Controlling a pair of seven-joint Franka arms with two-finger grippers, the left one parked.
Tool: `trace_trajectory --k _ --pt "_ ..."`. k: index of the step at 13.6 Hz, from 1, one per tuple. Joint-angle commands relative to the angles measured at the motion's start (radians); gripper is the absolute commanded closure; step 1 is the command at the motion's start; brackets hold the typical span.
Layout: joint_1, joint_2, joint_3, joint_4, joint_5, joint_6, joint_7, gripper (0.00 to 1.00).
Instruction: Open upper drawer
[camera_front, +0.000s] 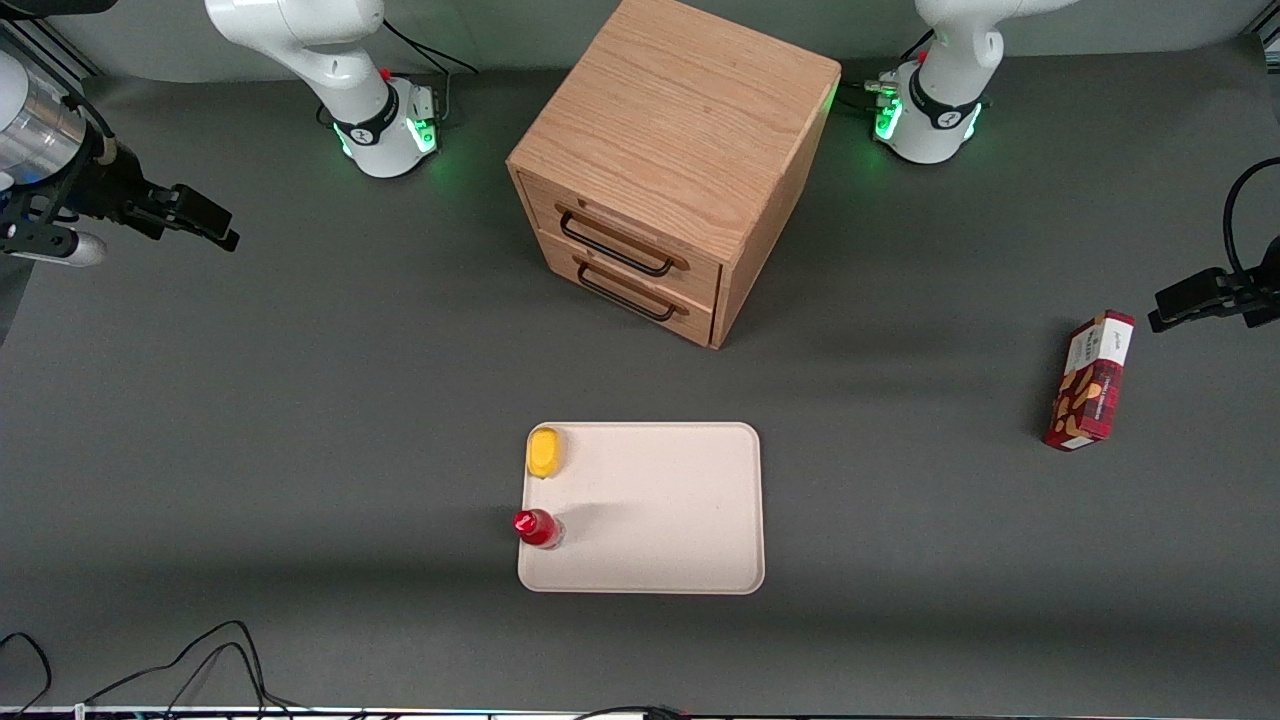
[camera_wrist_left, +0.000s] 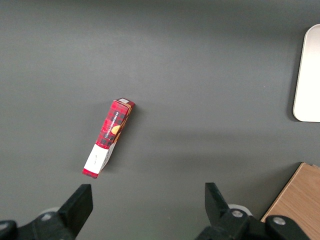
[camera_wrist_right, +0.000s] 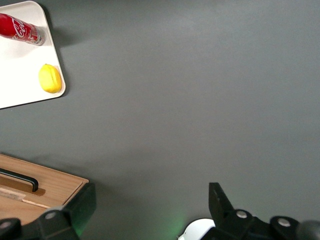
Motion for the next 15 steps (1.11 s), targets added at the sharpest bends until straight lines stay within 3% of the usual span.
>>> trace_trajectory --k 1,7,11,13,15 --pt "-0.001 0.012 -0.001 0.03 -0.016 -0.026 0.012 0.0" --pt "0.007 0.032 0.001 0.103 -0.016 -0.104 -0.016 0.0" --pt "0.011 0.084 0.007 0.258 0.036 -0.246 -0.405 0.0" --pt "0.015 0.124 0.083 0.332 0.041 -0.247 -0.475 0.0" --pt "0.015 0.179 0.189 0.384 0.117 -0.251 -0.49 0.0"
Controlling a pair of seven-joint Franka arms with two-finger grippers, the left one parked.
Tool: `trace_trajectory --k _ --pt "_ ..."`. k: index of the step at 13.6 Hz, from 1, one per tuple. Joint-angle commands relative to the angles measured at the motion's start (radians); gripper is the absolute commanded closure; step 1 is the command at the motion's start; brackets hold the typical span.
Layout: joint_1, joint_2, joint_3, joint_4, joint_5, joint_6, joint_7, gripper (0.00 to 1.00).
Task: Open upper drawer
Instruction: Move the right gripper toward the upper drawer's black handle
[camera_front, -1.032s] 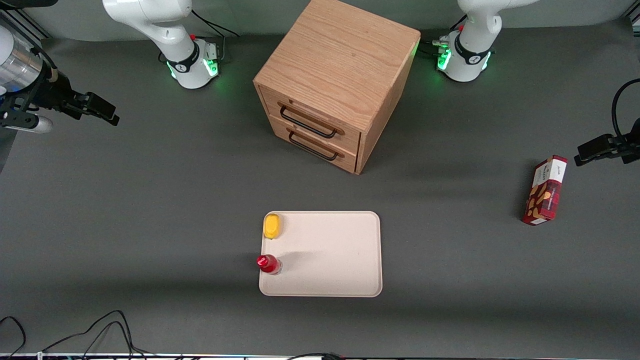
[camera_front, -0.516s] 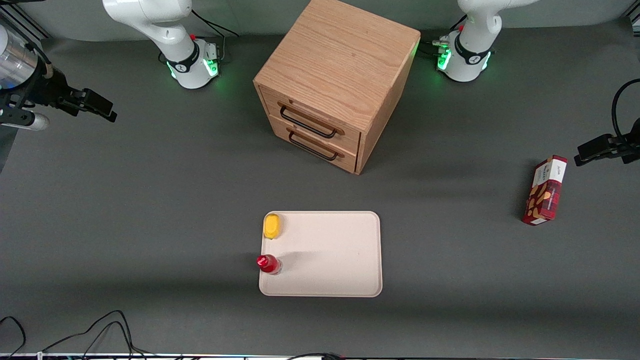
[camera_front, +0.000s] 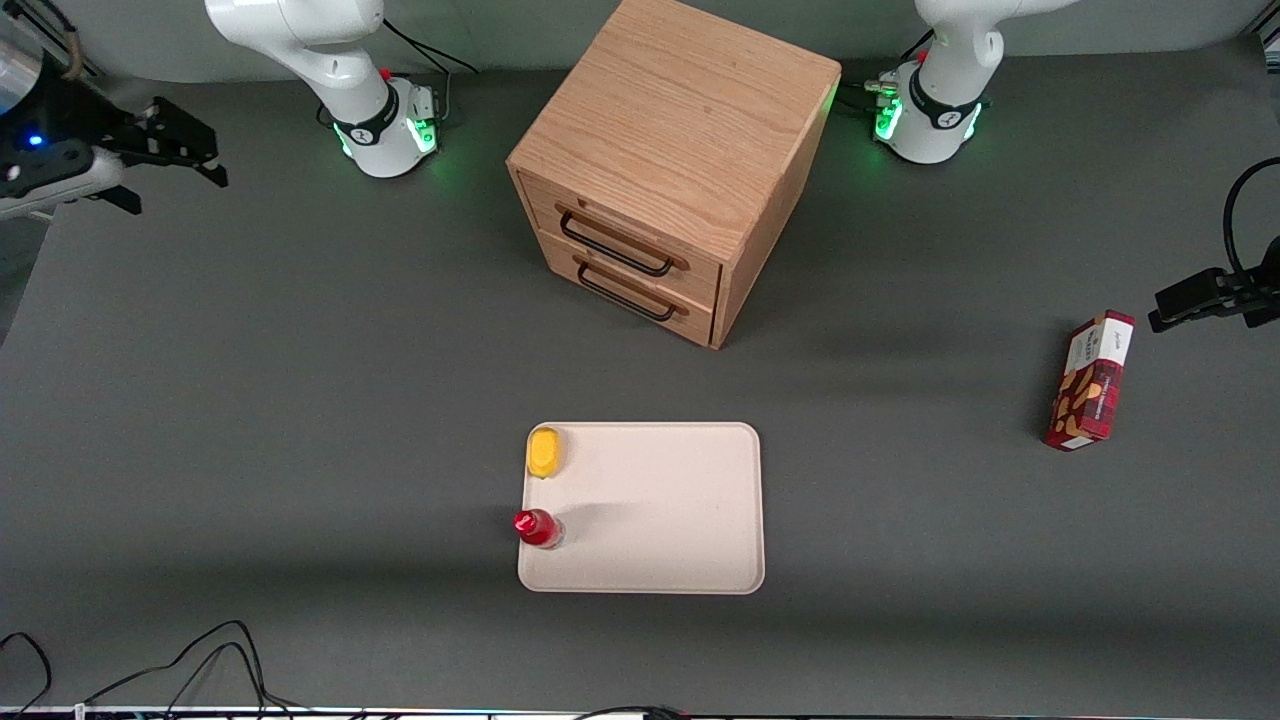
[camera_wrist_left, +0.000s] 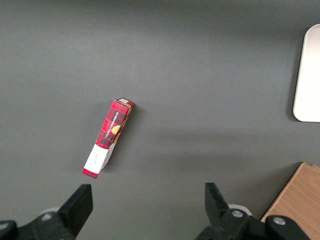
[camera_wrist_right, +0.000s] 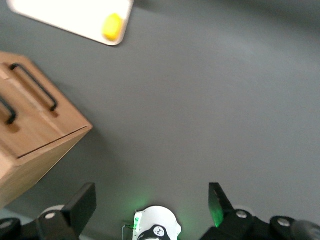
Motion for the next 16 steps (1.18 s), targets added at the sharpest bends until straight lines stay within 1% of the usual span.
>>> trace_trajectory --k 1,3,4,8,9,12,14,16 --pt "0.007 0.11 0.121 0.109 0.106 -0.035 -0.072 0.0" --pt "0.007 0.181 0.19 0.109 0.203 -0.019 -0.144 0.0" --pt "0.007 0.228 0.225 0.12 0.22 -0.006 -0.167 0.0" --pt "0.008 0.42 0.414 0.117 0.205 0.164 -0.195 0.0" --pt "0.01 0.469 0.445 0.112 0.202 0.212 -0.195 0.0" --pt "0.039 0.567 0.459 0.108 0.192 0.298 -0.184 0.0" --pt "0.047 0.587 0.465 0.054 0.194 0.379 -0.183 0.0" --pt "0.047 0.589 0.49 -0.013 0.194 0.459 -0.183 0.0"
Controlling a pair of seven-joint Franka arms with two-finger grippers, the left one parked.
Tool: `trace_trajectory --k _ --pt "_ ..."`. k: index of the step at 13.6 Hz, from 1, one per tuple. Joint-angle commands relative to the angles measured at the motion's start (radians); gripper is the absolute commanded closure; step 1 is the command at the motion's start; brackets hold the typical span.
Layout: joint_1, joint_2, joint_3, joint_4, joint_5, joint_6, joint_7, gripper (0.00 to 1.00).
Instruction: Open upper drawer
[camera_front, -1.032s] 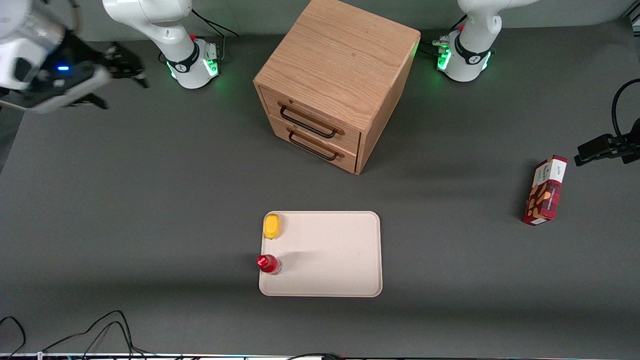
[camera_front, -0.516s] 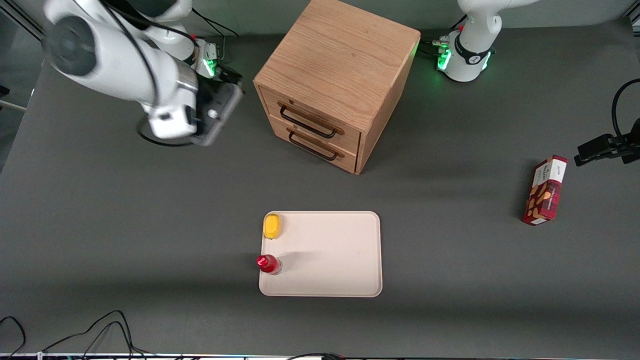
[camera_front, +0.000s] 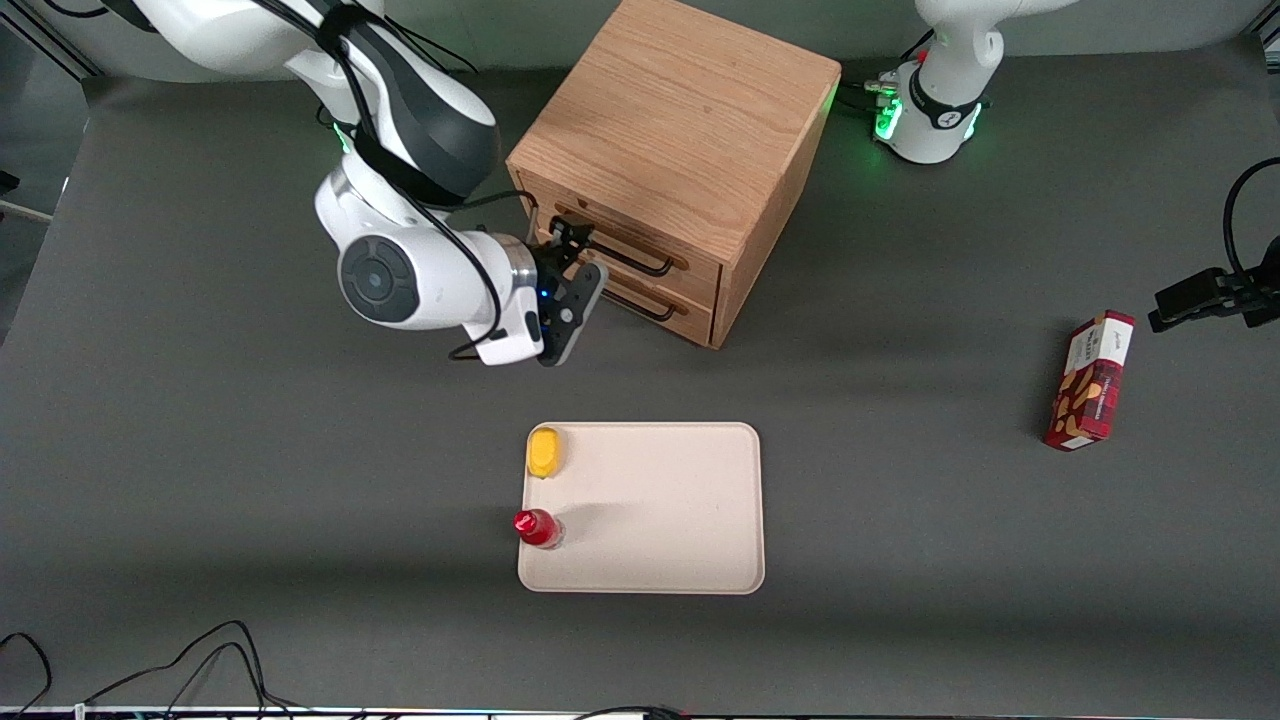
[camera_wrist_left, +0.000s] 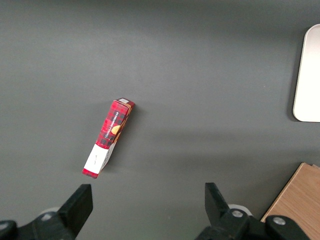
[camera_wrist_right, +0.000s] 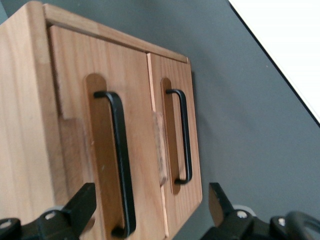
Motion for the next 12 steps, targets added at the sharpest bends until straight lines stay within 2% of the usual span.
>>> trace_trajectory --k 1,7,12 --pt "0.0 -0.009 0.028 -0.077 -0.003 0.081 -0.011 0.0" --pt "0.004 -0.02 0.057 -0.166 -0.011 0.155 -0.011 0.0" --pt "-0.01 0.011 0.045 -0.139 -0.077 0.167 -0.016 0.0"
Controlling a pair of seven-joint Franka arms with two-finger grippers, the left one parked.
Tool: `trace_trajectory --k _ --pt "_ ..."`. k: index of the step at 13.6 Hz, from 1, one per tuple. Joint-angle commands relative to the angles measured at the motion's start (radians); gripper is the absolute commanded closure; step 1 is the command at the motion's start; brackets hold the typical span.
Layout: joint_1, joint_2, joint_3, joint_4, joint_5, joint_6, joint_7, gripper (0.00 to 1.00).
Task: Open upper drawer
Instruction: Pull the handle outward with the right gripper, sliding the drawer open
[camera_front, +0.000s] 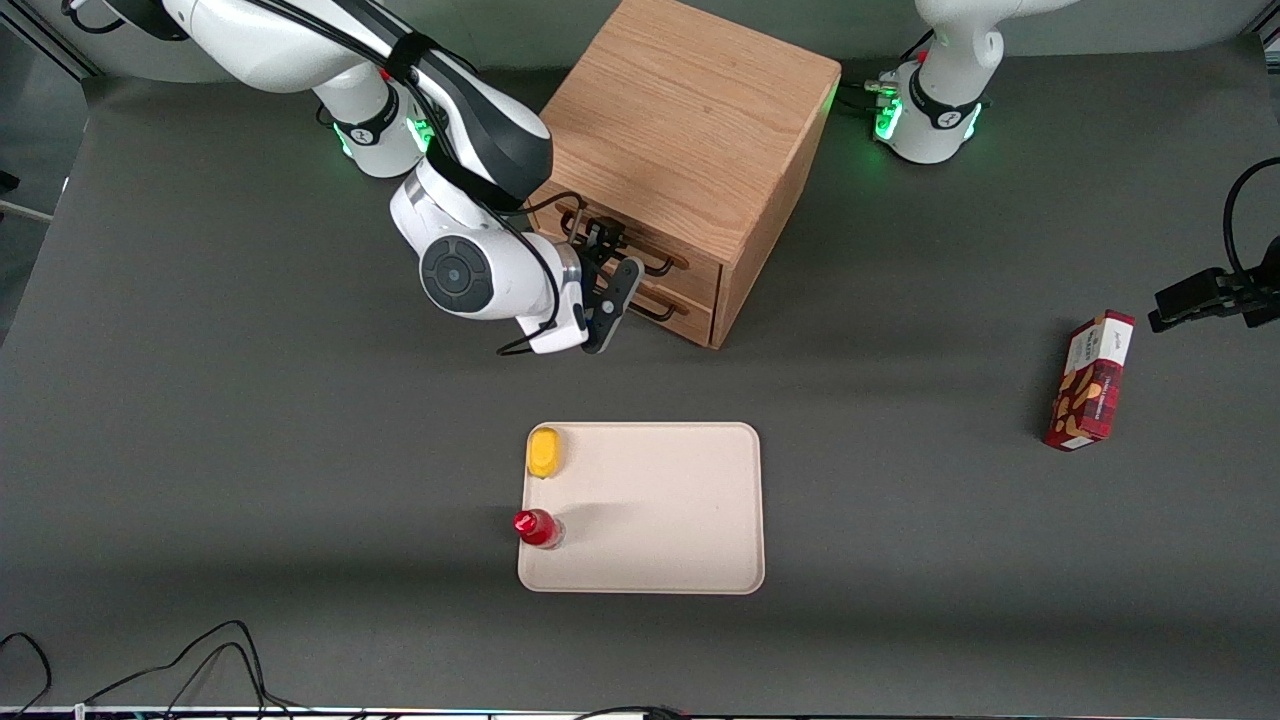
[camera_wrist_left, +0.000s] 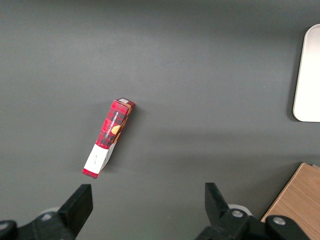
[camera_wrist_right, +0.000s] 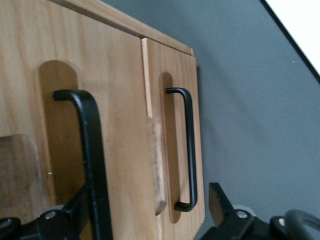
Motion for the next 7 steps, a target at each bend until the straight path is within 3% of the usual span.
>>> trace_trajectory --k 1,5,7 --pt "-0.02 0.017 -0.012 0.035 -0.027 0.009 -0.016 0.0" --pt "-0.02 0.046 -0.056 0.13 -0.085 0.0 -0.016 0.0" --pt "-0.02 0.095 -0.061 0.194 -0.162 -0.04 -0.019 0.0"
